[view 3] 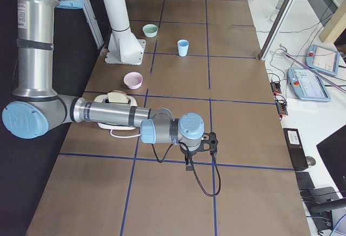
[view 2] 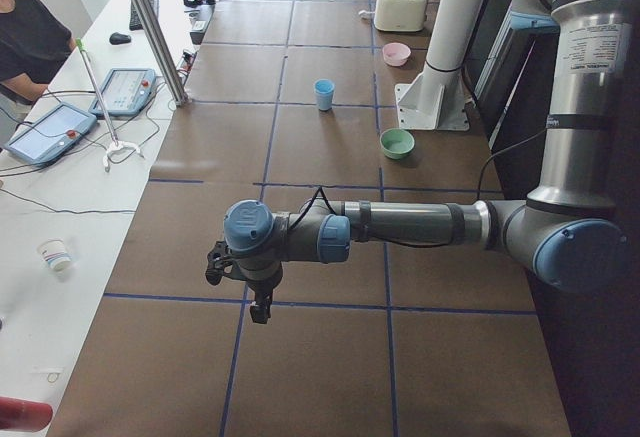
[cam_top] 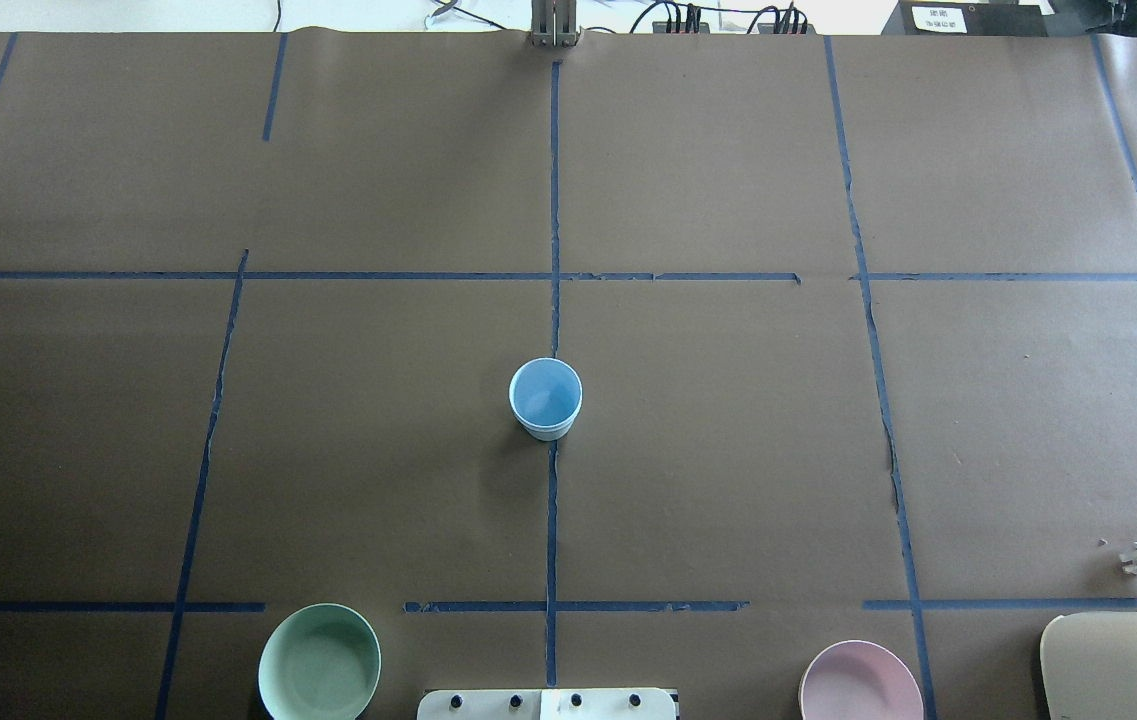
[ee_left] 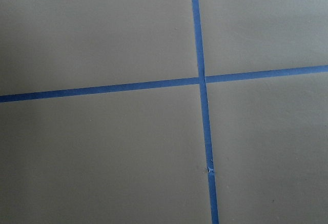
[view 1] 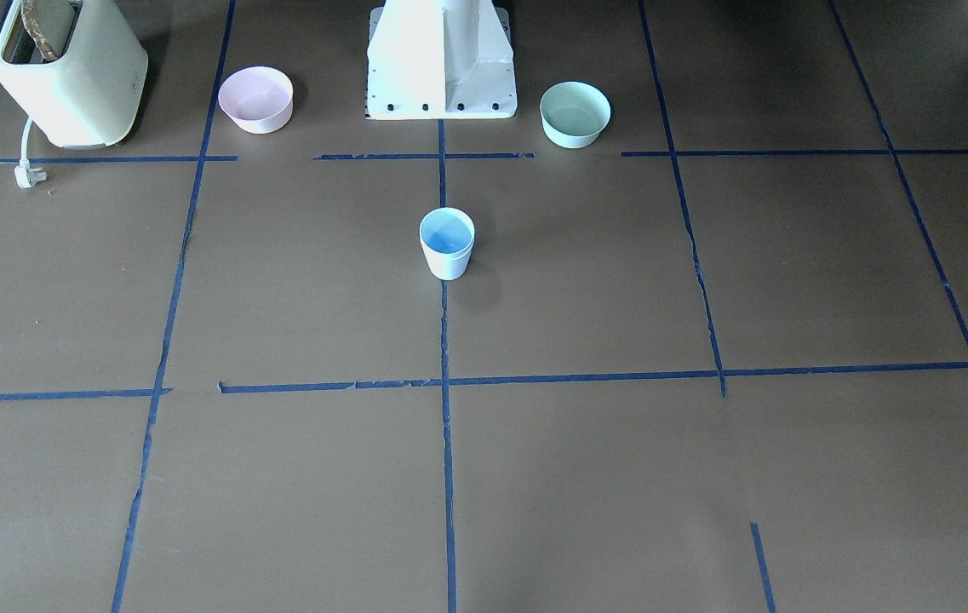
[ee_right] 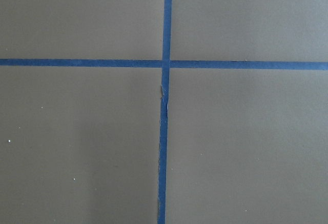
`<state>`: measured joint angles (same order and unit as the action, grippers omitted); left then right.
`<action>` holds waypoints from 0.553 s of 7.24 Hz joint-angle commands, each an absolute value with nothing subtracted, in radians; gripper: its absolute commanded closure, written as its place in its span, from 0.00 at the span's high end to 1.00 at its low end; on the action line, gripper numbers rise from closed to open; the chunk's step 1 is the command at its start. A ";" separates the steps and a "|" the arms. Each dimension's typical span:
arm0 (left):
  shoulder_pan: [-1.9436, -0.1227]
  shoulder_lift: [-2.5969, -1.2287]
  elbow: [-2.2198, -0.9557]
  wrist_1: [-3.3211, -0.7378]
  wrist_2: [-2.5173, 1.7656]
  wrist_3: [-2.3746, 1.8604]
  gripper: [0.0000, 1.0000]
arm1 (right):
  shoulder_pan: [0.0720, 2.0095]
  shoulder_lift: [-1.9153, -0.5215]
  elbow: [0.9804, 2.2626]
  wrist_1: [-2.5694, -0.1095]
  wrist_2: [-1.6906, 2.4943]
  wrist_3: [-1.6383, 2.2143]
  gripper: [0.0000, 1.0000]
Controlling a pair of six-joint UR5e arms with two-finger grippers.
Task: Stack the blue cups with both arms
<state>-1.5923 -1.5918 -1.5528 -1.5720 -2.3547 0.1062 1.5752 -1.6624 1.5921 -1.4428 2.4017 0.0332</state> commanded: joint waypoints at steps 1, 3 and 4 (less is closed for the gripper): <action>-1.592 -1.589 -1.554 -1.572 -2.355 0.106 1.00 | 1.601 -1.648 1.603 -1.518 2.405 0.034 1.00; -1.592 -1.583 -1.555 -1.574 -2.355 0.106 1.00 | 1.603 -1.654 1.603 -1.514 2.411 0.035 1.00; -1.592 -1.583 -1.555 -1.574 -2.355 0.106 1.00 | 1.603 -1.654 1.601 -1.511 2.408 0.034 1.00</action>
<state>-1.5923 -1.5851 -1.5548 -1.5733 -2.3546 0.1059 1.6021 -1.6523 1.6023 -1.5127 2.4092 0.0344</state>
